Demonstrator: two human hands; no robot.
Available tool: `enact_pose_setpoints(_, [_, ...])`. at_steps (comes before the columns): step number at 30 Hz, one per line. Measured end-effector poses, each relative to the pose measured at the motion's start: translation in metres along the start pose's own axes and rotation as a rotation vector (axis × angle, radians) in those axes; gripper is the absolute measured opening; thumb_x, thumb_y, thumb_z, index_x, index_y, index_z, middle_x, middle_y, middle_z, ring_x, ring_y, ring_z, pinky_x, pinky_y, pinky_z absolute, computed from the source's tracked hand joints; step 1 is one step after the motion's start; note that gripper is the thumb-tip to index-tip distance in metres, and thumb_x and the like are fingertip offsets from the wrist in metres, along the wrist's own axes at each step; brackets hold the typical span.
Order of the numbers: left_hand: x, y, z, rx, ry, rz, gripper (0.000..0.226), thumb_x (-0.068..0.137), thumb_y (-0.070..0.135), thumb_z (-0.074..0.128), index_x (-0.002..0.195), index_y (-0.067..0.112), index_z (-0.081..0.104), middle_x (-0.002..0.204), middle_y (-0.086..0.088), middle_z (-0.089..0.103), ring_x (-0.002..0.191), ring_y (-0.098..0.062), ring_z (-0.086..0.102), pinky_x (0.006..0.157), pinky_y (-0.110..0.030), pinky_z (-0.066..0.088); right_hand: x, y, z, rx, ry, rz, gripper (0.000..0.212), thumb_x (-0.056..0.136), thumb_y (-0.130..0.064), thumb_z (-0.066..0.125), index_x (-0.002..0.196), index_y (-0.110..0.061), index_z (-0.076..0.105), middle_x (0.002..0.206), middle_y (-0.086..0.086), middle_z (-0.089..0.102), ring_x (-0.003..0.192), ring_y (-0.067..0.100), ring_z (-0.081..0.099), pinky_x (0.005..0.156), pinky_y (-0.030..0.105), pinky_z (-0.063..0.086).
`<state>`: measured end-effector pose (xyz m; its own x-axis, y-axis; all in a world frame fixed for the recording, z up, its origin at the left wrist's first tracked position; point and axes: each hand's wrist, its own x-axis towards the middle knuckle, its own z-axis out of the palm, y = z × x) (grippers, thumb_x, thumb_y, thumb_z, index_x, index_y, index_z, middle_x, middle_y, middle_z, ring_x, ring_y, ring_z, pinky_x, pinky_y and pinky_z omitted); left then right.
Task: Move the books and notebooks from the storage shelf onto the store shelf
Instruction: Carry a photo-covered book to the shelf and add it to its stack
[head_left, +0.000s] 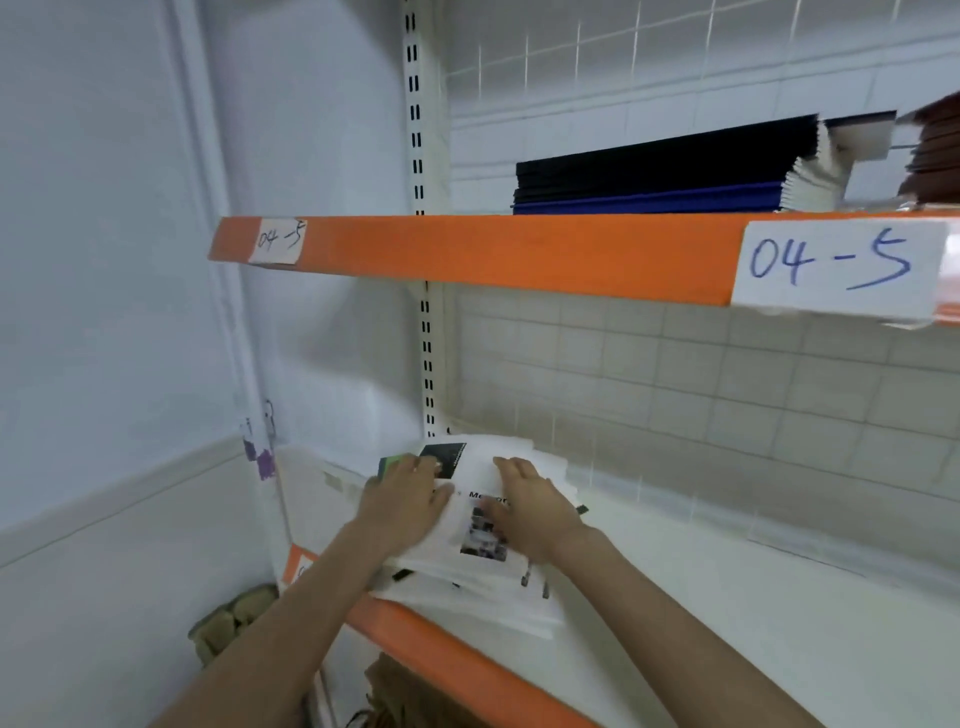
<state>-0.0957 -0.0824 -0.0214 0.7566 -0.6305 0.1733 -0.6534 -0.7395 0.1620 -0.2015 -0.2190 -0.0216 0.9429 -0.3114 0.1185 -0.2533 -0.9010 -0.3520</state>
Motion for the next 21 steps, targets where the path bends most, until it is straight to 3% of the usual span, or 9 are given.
enact_pose_setpoints(7, [0.018, -0.028, 0.008, 0.015, -0.138, -0.001, 0.058, 0.097, 0.053, 0.028, 0.134, 0.01, 0.04, 0.137, -0.012, 0.042, 0.127, -0.027, 0.04, 0.102, -0.046, 0.038, 0.01, -0.011, 0.022, 0.029, 0.031, 0.12, 0.058, 0.099, -0.039, 0.038, 0.148, -0.011, 0.023, 0.15, 0.007, 0.028, 0.133, 0.028, 0.036, 0.111, 0.037, 0.028])
enact_pose_setpoints(14, [0.028, -0.037, 0.015, 0.014, -0.126, -0.08, 0.078, 0.085, 0.074, 0.031, 0.121, 0.008, 0.053, 0.131, -0.014, 0.05, 0.126, -0.032, 0.037, 0.099, -0.043, 0.04, 0.01, -0.01, 0.035, 0.048, 0.058, 0.189, 0.046, 0.099, -0.042, 0.036, 0.133, -0.011, 0.04, 0.135, 0.008, 0.04, 0.123, 0.03, 0.045, 0.101, 0.037, 0.039])
enact_pose_setpoints(21, [0.039, -0.044, 0.018, -0.053, -0.131, -0.131, 0.085, 0.074, 0.082, 0.041, 0.116, 0.009, 0.056, 0.125, -0.017, 0.047, 0.119, -0.033, 0.04, 0.096, -0.041, 0.041, 0.009, -0.01, 0.039, 0.012, 0.054, 0.174, 0.046, 0.101, -0.038, 0.032, 0.136, -0.008, 0.036, 0.14, 0.011, 0.036, 0.125, 0.031, 0.043, 0.105, 0.037, 0.035])
